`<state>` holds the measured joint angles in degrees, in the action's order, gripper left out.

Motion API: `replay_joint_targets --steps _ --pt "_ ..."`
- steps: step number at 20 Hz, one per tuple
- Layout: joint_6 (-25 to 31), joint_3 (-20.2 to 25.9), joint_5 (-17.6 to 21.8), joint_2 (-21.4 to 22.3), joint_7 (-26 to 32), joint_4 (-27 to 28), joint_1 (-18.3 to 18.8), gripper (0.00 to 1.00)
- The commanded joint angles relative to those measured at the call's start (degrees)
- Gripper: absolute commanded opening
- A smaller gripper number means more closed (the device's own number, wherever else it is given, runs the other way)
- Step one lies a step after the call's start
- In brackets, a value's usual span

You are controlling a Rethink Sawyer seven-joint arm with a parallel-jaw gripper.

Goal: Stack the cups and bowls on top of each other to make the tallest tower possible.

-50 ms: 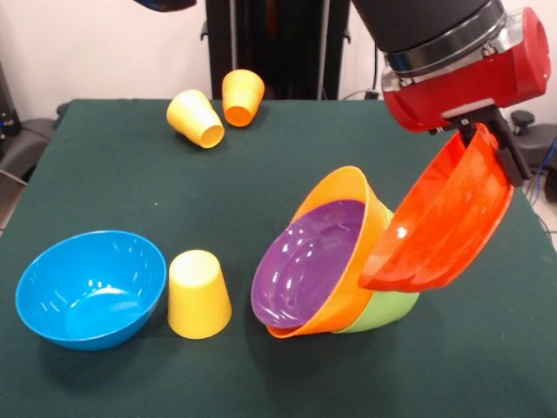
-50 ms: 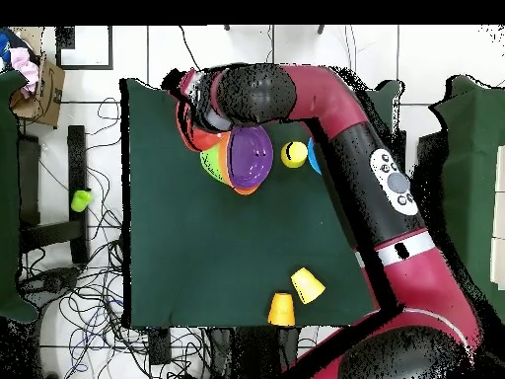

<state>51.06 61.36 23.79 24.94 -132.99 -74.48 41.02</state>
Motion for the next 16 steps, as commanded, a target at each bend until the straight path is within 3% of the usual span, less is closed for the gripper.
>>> replay_joint_targets --steps 1,9,16 --pt "-0.7 -3.6 3.2 0.1 11.5 2.0 -3.6 0.00" --pt "10.3 -1.5 -1.1 1.5 17.6 11.7 -3.7 0.00" --pt "16.8 0.5 -4.9 2.1 18.7 18.3 -5.2 0.00"
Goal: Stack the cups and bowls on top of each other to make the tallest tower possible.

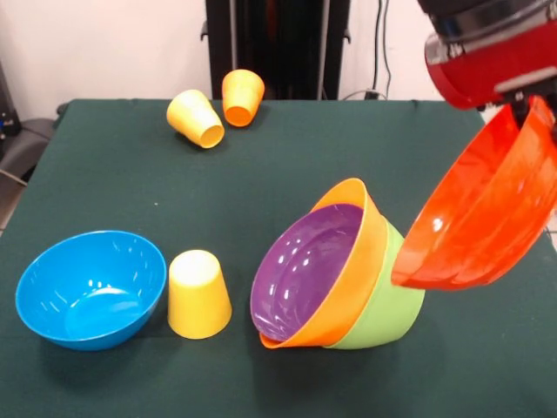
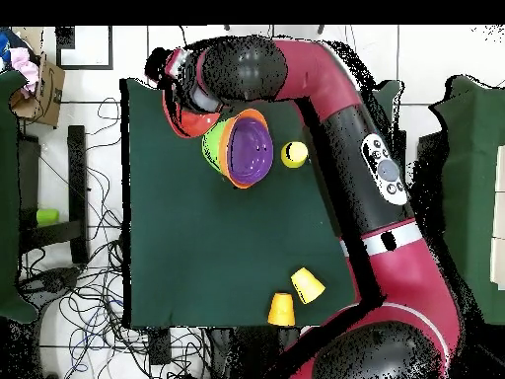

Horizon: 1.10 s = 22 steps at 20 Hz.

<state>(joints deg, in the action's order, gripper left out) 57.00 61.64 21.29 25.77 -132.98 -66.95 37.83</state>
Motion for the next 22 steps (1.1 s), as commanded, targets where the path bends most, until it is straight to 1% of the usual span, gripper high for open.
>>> replay_joint_targets --steps 1,4,9,13,15,16,17,19,22 --pt "11.5 0.2 -2.6 1.8 18.6 11.1 -2.2 0.00" --pt "14.7 0.4 -3.6 3.7 18.1 13.4 -2.9 0.00" --pt "14.0 1.0 -5.2 4.6 17.6 12.0 -1.7 0.00" --pt "18.7 0.5 -6.3 5.6 18.5 16.0 -2.3 0.00" --pt "21.6 0.1 -6.3 5.8 19.4 17.7 -2.5 0.00" --pt "24.0 -0.4 -5.6 5.6 20.7 19.3 -2.8 0.00" --pt "25.1 -0.6 -5.1 5.5 21.5 19.9 -3.0 0.00" --pt "27.3 -1.3 -3.7 5.7 23.7 19.6 -2.6 0.00" --pt "26.1 -1.8 -3.2 7.0 23.8 16.6 -1.4 0.00"
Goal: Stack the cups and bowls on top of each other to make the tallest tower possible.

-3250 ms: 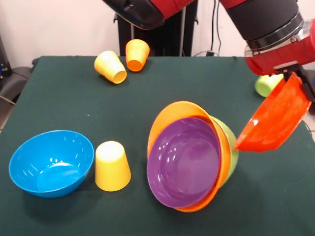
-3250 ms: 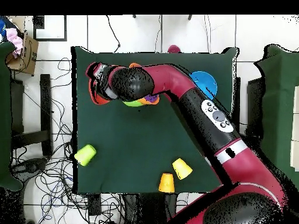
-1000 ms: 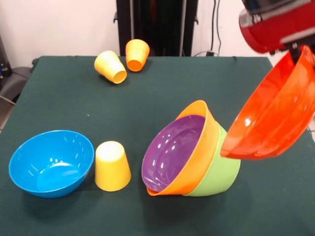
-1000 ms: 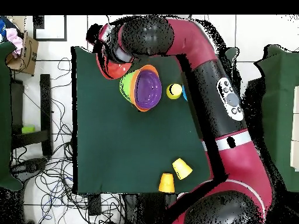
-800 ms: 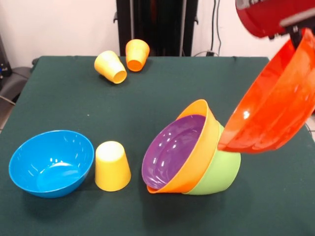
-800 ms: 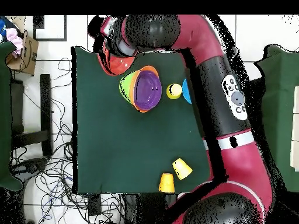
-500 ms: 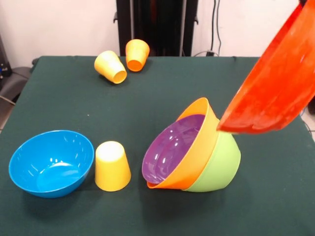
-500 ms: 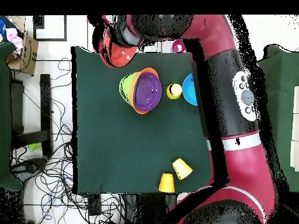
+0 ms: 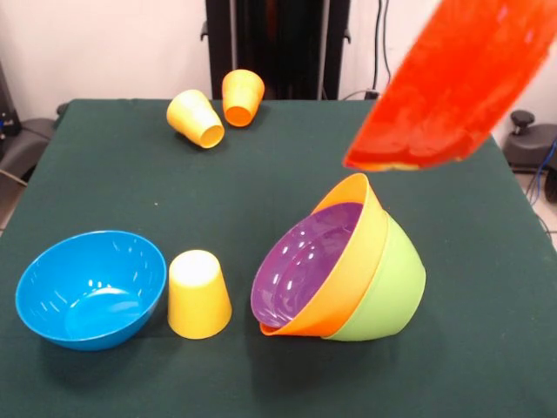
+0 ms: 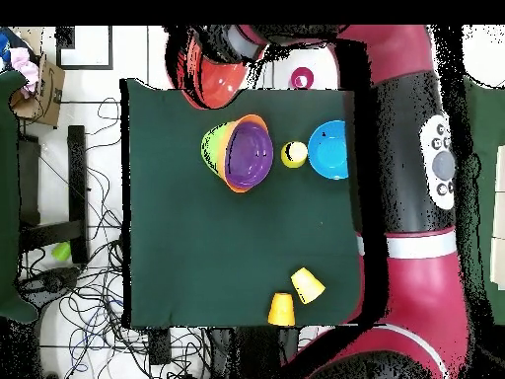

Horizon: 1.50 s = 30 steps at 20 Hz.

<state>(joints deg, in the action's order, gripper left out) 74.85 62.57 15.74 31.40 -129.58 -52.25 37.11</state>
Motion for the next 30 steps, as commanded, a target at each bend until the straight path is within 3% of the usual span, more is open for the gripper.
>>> replay_joint_targets --steps 1,9,15,23,30 --pt "8.2 -2.7 2.4 1.6 20.4 1.7 -0.6 0.00" --pt "8.5 -4.8 4.2 2.5 22.7 0.8 -0.3 0.00" --pt "4.5 -5.8 4.9 2.0 24.1 -2.1 1.1 0.00" --pt "2.2 -6.4 9.3 -4.5 34.6 0.6 2.4 0.00" --pt "-3.9 -5.9 12.4 -9.0 42.5 0.5 4.3 0.00"
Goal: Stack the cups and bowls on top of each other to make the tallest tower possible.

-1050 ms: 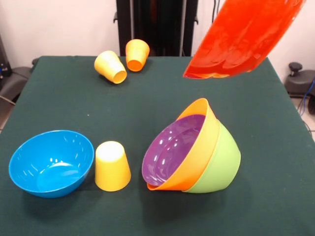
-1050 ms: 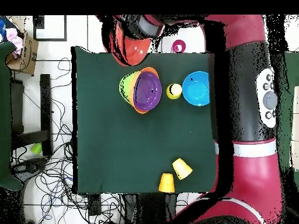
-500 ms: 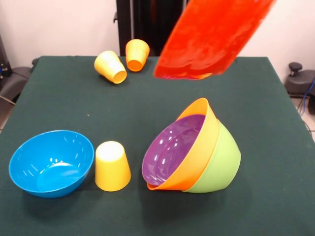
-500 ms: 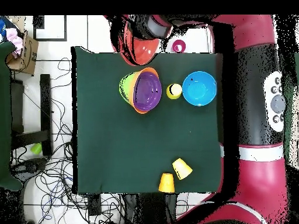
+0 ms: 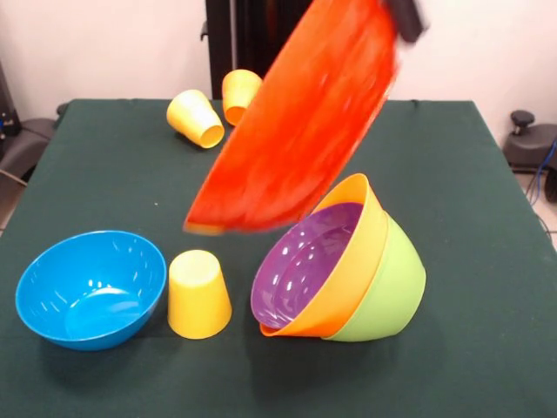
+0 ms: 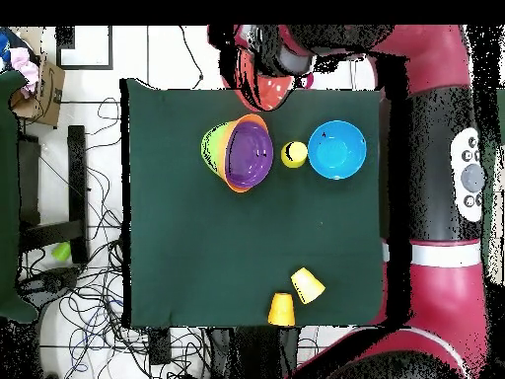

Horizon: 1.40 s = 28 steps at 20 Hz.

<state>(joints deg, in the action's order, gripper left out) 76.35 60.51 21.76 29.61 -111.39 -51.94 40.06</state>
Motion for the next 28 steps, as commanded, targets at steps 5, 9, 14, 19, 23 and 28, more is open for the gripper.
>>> replay_joint_targets --steps 5,9,14,19,23,28 --pt "-11.5 -4.5 7.5 -8.8 25.2 -3.0 2.3 0.00" --pt "-15.1 -5.6 8.0 -10.1 24.6 -5.3 2.7 0.00" --pt "-16.7 -5.9 7.3 -10.7 24.9 -6.4 2.9 0.00" --pt "-19.0 -6.7 6.4 -6.9 19.3 -12.4 3.4 0.00" --pt "-17.8 -7.3 5.0 -2.2 15.5 -16.2 3.6 0.00" --pt "-12.3 -7.9 2.9 1.8 14.1 -17.5 3.5 0.00"
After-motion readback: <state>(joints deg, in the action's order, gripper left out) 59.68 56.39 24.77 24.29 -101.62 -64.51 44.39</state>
